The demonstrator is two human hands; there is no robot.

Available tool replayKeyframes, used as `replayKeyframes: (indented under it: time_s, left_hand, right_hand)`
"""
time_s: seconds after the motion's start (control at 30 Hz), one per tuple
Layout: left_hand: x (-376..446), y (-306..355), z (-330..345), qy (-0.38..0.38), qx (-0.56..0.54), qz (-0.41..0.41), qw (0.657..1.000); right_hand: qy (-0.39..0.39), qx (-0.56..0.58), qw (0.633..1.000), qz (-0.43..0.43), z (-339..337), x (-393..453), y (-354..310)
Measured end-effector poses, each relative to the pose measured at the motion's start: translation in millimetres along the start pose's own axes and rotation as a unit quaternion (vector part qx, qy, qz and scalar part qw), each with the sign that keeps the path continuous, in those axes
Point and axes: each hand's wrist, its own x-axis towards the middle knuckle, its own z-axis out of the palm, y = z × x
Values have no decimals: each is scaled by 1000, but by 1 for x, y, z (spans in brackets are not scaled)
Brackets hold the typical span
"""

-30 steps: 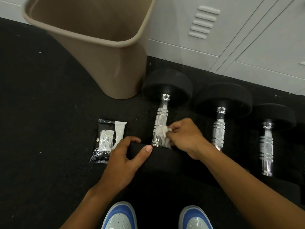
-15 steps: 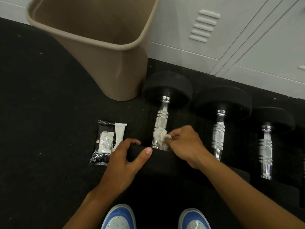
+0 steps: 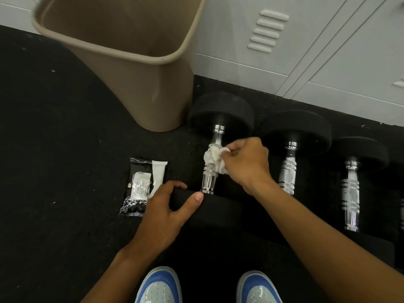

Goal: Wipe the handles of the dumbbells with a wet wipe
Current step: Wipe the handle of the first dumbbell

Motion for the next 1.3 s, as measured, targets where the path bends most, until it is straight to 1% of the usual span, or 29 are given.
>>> replayKeyframes:
  time_s: [0.07, 0.13, 0.2, 0.27, 0.33, 0.4, 0.5, 0.57, 0.67, 0.8, 0.87, 0.97, 1.13, 1.17, 1.23, 1.3]
  left_hand:
    - [-1, 1, 0, 0, -2, 0, 1000]
    - [-1, 2, 0, 0, -1, 5, 1000]
    - [-1, 2, 0, 0, -2, 7, 1000]
    - [0, 1, 0, 1, -2, 9, 1000]
    - [-1, 1, 0, 1, -1, 10, 1000]
    - [-1, 1, 0, 0, -7, 3, 1000]
    - [-1, 2, 0, -2, -8, 0, 1000]
    - [-1, 2, 0, -1, -2, 2, 1000]
    - [-1, 2, 0, 2, 1, 5, 1000]
    - [-1, 3, 1, 4, 8, 8, 1000]
    - [-1, 3, 1, -1, 7, 8, 1000]
    - [-1, 3, 0, -3, 6, 6, 1000]
    - [-1, 4, 1, -2, 10, 10, 1000]
    - [-1, 4, 1, 0, 11, 10, 1000]
    - [-1, 2, 2, 1, 10, 7, 1000]
    - [-1, 1, 2, 3, 10, 5, 1000]
  right_hand:
    - [-13, -23, 999, -18, 2, -6, 4]
    - [-24, -26, 999, 3, 5, -7, 8]
    - [-4, -14, 1000, 15, 5, 2, 7]
    - [10, -27, 999, -22, 5, 7, 3]
    - [8, -53, 997, -60, 6, 1, 4]
    - [-2, -62, 996, -62, 8, -4, 8]
    - [1, -46, 998, -36, 6, 9, 2]
    - [9, -55, 997, -53, 4, 12, -4]
    - [2, -64, 993, -96, 9, -5, 4]
    - [-11, -5, 996, -83, 14, -7, 12]
    - [-11, -12, 995, -94, 14, -2, 11]
    - [11, -45, 991, -124, 12, -2, 13]
    - [55, -97, 963, -247, 13, -5, 2]
    - [59, -94, 966, -234, 15, -2, 2]
    - [67, -56, 983, -162, 14, 6, 5]
    - [70, -30, 990, -122, 13, 9, 7]
